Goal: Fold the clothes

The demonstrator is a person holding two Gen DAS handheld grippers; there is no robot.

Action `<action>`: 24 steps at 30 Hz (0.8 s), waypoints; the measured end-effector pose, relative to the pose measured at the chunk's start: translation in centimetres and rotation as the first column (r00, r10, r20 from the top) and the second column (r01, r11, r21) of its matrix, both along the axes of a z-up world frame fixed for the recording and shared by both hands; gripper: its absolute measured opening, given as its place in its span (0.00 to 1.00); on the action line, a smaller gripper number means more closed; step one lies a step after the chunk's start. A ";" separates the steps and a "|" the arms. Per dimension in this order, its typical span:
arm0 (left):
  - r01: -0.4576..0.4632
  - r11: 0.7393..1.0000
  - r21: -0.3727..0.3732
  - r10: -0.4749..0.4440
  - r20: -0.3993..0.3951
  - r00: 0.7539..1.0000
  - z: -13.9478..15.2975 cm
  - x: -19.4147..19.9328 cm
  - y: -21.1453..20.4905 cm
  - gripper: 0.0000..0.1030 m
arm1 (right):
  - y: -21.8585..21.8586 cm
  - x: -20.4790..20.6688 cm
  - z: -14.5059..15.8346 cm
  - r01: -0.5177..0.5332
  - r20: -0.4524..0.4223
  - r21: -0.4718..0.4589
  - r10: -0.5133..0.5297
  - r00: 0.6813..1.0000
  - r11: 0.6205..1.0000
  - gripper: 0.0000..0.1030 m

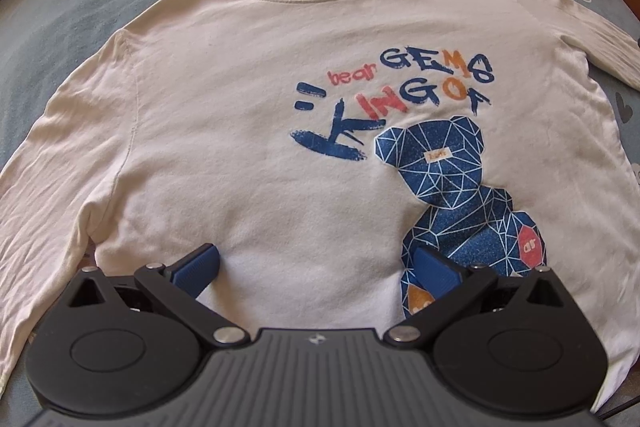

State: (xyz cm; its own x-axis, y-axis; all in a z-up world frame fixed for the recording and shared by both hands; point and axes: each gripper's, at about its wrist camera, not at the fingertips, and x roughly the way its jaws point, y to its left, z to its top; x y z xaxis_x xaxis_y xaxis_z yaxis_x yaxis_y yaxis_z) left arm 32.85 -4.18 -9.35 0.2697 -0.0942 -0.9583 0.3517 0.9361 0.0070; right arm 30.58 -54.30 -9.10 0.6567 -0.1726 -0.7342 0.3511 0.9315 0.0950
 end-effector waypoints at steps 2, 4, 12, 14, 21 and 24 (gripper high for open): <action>0.000 1.000 -0.001 0.000 -0.001 1.000 0.0 0.0 0.0 1.00 | -0.2 0.9 -0.8 -0.036 -0.016 -0.010 0.036 0.999 0.999 1.00; 0.001 1.000 -0.002 -0.001 0.000 1.000 0.1 -0.1 0.0 1.00 | -0.9 0.9 -1.4 -0.053 -0.021 -0.034 0.052 0.998 0.998 1.00; 0.028 1.000 -0.002 -0.028 0.066 0.997 0.7 -0.8 -0.3 0.99 | -0.2 0.2 1.0 -0.021 -0.025 -0.068 0.020 0.999 0.997 1.00; 0.068 0.998 0.013 -0.069 0.121 0.990 1.3 -0.9 -0.8 0.99 | 2.9 0.5 2.1 -0.138 -0.012 -0.083 0.137 0.990 0.987 1.00; 0.080 0.996 -0.051 -0.073 0.119 0.990 1.0 -1.2 0.0 0.99 | 18.2 0.5 2.0 -0.640 -0.018 -0.062 0.640 0.768 0.766 1.00; 0.074 0.994 -0.080 -0.067 0.084 0.994 0.5 -2.3 0.9 0.99 | 23.6 0.1 0.8 -0.739 -0.035 -0.019 0.738 0.674 0.674 1.00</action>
